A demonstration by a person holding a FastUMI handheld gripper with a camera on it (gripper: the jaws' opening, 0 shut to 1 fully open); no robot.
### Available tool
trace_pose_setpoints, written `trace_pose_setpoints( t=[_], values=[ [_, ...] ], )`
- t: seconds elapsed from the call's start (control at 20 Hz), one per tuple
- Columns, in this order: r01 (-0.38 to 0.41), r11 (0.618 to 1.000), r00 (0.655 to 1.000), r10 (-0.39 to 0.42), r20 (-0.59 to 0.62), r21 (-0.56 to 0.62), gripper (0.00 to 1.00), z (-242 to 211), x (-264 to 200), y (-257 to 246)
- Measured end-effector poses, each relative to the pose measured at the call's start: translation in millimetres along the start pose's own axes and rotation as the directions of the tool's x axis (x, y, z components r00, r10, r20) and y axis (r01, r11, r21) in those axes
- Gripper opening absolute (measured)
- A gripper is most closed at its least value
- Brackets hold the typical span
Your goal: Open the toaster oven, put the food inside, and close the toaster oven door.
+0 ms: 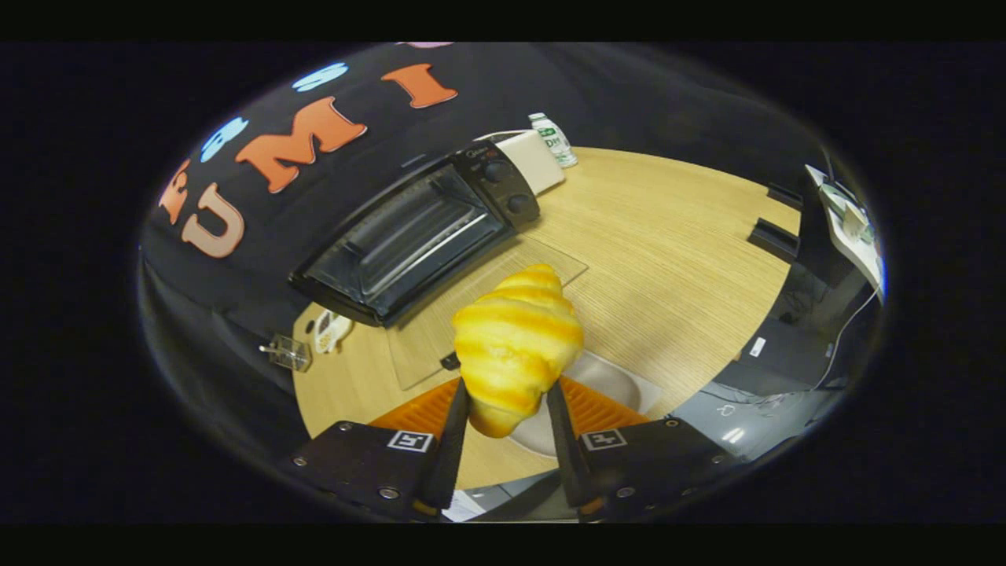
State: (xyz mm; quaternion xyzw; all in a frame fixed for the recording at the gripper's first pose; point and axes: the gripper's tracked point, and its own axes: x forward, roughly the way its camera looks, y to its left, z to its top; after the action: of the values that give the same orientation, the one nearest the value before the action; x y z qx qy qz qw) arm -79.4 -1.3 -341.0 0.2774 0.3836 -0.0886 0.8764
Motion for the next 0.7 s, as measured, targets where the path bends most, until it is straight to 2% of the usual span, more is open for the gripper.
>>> trace_pose_setpoints(
  t=[0.2, 0.5, 0.7],
  values=[
    [-0.157, 0.984, 0.987, 0.154, 0.041, 0.081, 0.54, 28, 15, 39],
    [-0.361, 0.916, 0.932, 0.347, 0.108, 0.174, 0.54, 66, 61, 90],
    [-0.419, 0.884, 0.908, 0.403, 0.117, 0.206, 0.53, 82, 95, 110]
  ],
)
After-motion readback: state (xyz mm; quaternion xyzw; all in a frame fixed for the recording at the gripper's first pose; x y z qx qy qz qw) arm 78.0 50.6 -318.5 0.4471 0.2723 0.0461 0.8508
